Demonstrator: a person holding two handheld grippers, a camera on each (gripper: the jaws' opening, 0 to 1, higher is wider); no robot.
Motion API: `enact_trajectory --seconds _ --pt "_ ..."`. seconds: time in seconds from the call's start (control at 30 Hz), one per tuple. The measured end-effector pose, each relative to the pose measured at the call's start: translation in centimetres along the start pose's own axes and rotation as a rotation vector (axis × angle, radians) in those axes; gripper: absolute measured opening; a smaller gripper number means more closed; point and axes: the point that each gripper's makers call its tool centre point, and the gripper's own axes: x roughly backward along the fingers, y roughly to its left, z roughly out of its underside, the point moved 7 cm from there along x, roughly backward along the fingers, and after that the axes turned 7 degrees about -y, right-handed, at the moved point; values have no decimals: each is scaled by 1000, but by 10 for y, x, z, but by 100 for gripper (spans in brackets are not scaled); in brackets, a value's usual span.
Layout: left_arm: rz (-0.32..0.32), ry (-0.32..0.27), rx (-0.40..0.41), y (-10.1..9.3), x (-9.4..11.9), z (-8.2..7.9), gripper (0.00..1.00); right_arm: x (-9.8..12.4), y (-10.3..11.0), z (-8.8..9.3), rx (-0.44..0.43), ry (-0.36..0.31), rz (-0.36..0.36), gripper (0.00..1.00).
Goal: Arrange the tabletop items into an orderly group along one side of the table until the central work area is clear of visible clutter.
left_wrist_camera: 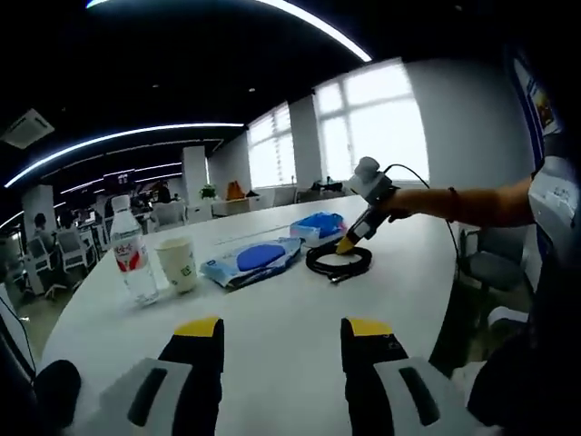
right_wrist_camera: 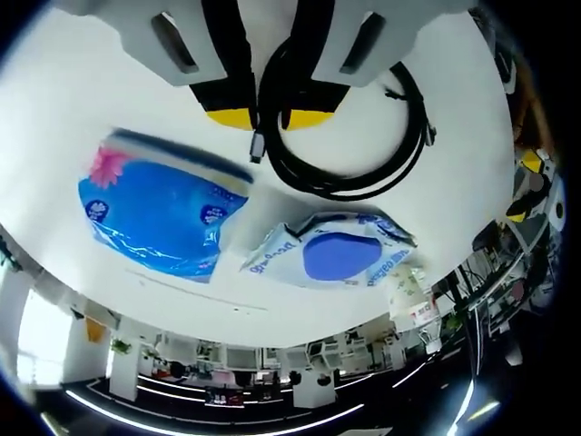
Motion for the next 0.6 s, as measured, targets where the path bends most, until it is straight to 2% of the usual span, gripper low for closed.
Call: enact_trajectory --seconds 0.1,0.17,0.27,0.37,0.4,0.6 --pt "-4 5 7 0 1 1 60 0 1 1 7 -3 -7 12" --pt "-13 -4 33 1 2 1 66 0 4 1 15 -11 -26 16" --pt "-15 -35 48 1 3 -1 82 -1 10 1 17 -21 -44 27" --pt "-12 -41 62 0 3 0 94 -3 14 1 50 -35 -46 45" --pt "-17 -36 69 1 2 0 99 -4 16 0 73 -44 -42 47" --pt "-32 -18 91 3 2 5 100 1 26 2 39 -54 -53 45"
